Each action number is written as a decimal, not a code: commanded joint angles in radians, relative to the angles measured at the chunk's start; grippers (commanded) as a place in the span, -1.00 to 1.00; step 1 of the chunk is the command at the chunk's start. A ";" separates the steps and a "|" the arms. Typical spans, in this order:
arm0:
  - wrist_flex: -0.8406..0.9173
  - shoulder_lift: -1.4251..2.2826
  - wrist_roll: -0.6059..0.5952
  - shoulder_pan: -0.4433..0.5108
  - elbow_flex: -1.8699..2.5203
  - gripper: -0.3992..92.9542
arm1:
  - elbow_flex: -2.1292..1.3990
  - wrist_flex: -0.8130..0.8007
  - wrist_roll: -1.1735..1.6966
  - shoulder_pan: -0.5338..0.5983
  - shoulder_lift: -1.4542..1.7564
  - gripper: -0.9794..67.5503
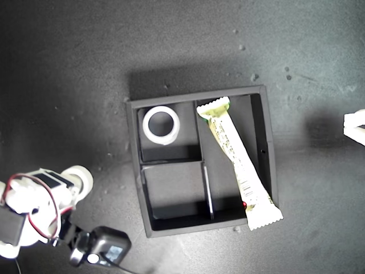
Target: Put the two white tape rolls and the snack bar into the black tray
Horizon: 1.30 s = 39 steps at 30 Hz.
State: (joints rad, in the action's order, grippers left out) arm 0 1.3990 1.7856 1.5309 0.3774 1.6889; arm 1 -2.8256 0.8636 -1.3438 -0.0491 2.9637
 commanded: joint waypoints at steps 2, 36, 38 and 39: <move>0.207 -0.120 -0.209 -0.094 -0.577 -0.99 | -0.153 0.006 -0.051 -0.052 0.229 -0.99; 0.434 -1.060 -0.210 -0.008 -1.626 -0.48 | -0.298 0.146 0.028 -0.071 0.387 -0.98; 0.436 -1.015 -0.215 0.002 -1.605 -0.48 | -0.298 0.146 0.031 -0.071 0.387 -0.98; 0.436 -0.982 -0.216 0.003 -1.575 -0.47 | -0.298 0.146 0.034 -0.072 0.387 -0.98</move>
State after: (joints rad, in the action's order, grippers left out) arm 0 1.8178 0.6627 1.3192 0.3712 0.1104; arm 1 -3.1124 1.0078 -1.3315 -0.1135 3.3410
